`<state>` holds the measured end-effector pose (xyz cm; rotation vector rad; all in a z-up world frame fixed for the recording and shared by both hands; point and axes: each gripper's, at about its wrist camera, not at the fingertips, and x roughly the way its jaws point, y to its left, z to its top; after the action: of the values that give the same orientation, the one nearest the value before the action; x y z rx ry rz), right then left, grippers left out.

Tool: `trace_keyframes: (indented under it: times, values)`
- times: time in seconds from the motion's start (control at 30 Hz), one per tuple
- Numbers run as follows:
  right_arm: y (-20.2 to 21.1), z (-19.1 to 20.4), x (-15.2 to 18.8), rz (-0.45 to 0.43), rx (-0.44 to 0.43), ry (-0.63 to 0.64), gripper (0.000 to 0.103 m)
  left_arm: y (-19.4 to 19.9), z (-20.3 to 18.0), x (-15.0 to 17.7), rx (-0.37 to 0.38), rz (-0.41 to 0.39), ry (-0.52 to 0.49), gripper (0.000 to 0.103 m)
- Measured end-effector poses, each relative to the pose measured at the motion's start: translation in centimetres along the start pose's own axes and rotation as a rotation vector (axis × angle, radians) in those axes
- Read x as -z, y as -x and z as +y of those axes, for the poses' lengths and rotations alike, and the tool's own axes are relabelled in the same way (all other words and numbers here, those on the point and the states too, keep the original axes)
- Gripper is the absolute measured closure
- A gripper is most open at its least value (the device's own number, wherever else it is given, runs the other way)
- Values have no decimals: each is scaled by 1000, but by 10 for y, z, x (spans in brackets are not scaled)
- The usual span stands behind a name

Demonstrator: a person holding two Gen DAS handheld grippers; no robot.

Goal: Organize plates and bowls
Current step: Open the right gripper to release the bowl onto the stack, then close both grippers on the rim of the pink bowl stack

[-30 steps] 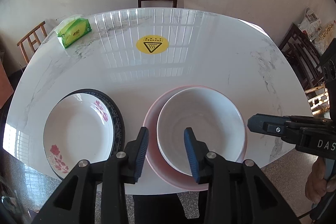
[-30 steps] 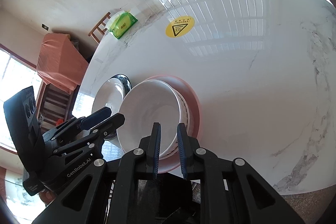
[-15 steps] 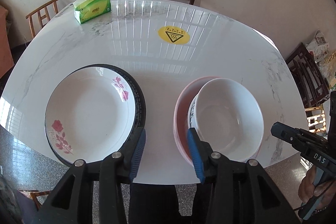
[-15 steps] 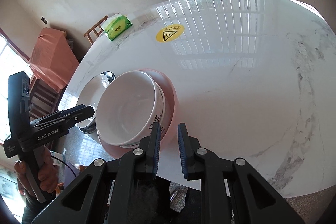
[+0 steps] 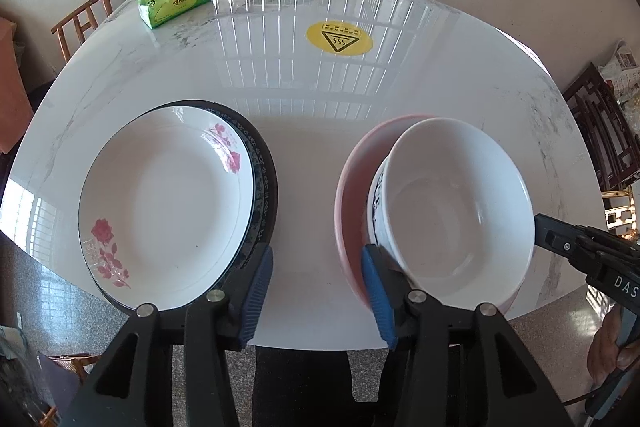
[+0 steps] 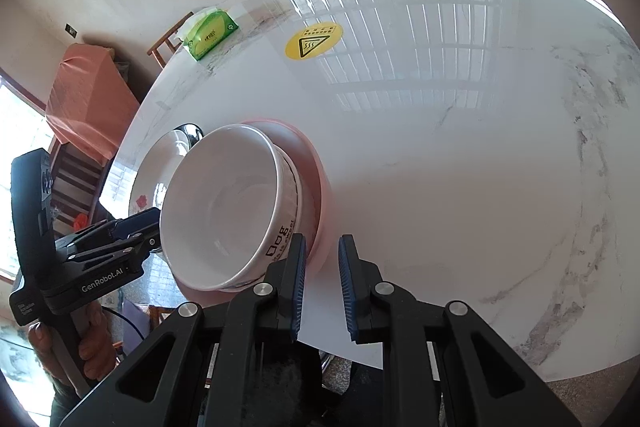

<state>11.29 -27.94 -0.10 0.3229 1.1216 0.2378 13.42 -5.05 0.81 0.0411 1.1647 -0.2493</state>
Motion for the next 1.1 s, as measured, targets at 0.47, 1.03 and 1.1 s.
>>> trace_keyframes:
  times: [0.47,1.03,1.1]
  values:
    - [-21,15,-8,71,142,73,84,-14,0,1,-25,40,58,56]
    - [-26,4,-10,86,244,95,45,-17,-2,-1,13,53,44,67]
    - [-27,2,-10,89,229,83,45,-17,-3,-2,22,55,40,71]
